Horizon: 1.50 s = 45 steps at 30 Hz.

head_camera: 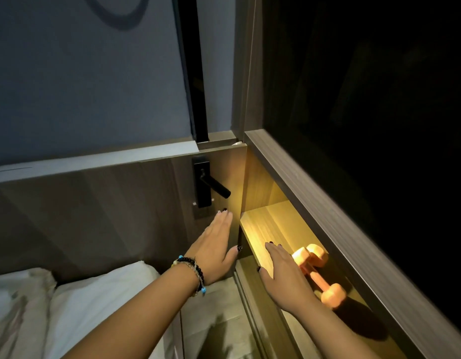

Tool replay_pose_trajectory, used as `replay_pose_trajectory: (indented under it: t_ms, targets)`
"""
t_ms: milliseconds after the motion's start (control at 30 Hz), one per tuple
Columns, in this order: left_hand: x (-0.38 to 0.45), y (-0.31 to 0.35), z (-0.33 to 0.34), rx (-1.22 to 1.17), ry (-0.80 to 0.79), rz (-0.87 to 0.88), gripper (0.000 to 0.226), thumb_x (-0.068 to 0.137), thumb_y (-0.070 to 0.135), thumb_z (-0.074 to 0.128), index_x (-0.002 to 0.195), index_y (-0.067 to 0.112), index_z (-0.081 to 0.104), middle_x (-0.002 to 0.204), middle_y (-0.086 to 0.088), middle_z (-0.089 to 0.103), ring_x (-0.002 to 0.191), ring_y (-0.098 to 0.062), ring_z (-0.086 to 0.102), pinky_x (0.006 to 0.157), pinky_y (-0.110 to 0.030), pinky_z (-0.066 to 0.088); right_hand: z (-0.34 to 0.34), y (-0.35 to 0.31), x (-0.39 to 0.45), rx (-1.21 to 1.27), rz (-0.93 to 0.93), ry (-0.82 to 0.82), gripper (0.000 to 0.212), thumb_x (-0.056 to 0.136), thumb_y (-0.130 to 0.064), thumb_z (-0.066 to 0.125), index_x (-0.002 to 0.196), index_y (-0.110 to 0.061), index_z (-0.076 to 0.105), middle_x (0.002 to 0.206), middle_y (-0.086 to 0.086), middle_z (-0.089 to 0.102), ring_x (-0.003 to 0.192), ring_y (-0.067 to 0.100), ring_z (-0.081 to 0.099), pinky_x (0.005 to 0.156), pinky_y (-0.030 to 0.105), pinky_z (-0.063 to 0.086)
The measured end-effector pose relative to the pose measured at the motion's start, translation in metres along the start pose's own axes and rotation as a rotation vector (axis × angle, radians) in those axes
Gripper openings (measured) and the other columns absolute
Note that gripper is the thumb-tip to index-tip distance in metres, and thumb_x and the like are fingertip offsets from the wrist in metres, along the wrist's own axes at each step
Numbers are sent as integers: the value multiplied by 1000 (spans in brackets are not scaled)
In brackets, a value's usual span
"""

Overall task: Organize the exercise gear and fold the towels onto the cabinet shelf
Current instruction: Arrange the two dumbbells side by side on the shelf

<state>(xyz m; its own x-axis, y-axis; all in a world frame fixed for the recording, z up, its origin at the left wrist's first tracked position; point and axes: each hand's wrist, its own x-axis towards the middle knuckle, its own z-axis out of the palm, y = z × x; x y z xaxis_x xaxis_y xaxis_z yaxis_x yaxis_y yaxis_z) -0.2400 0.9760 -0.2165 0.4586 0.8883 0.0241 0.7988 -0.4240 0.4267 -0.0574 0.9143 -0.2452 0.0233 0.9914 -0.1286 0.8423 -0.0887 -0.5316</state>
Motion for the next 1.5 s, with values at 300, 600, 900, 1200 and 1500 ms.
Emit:
replay_pose_trajectory:
  t_ms: [300, 600, 900, 1200, 1500]
  targets:
    - [77, -30, 4, 115, -33, 99, 76, 98, 36, 44, 154, 15, -3, 162, -2, -4, 148, -14, -8, 121, -31, 2, 5, 15, 89, -44, 42, 3, 65, 99, -37, 46, 153, -22, 14, 160, -4, 16, 148, 13, 9, 117, 28, 12]
    - [158, -47, 52, 92, -155, 346, 74, 100, 38, 39, 154, 13, -7, 162, -3, -8, 148, -13, -8, 118, -24, -4, 22, 55, 122, 15, 414, 31, 64, 97, -38, 48, 151, -17, 22, 134, -2, 55, 118, 10, 54, 97, 22, 44]
    - [196, -66, 97, 247, -258, 540, 74, 102, 46, 26, 150, 12, -18, 159, -4, -24, 148, -16, -15, 120, -28, 1, 62, 80, 135, -19, 544, 189, 67, 99, -43, 40, 154, -24, 7, 161, -3, 12, 148, 14, 12, 118, 29, 18]
    - [174, -107, 160, 144, -121, 775, 78, 99, 51, 32, 153, 16, -11, 161, 1, -16, 147, -9, -15, 115, -19, -2, 123, 77, 119, -55, 577, 515, 55, 96, -35, 48, 146, -16, 33, 147, 3, 42, 134, 21, 43, 109, 34, 39]
    - [120, -167, 195, -76, -151, 871, 77, 98, 41, 47, 154, 17, -1, 162, 3, -7, 148, -9, -8, 121, -28, 7, 209, 43, 56, -57, 654, 674, 63, 94, -31, 56, 149, -24, 27, 157, -3, 25, 143, 16, 28, 114, 37, 27]
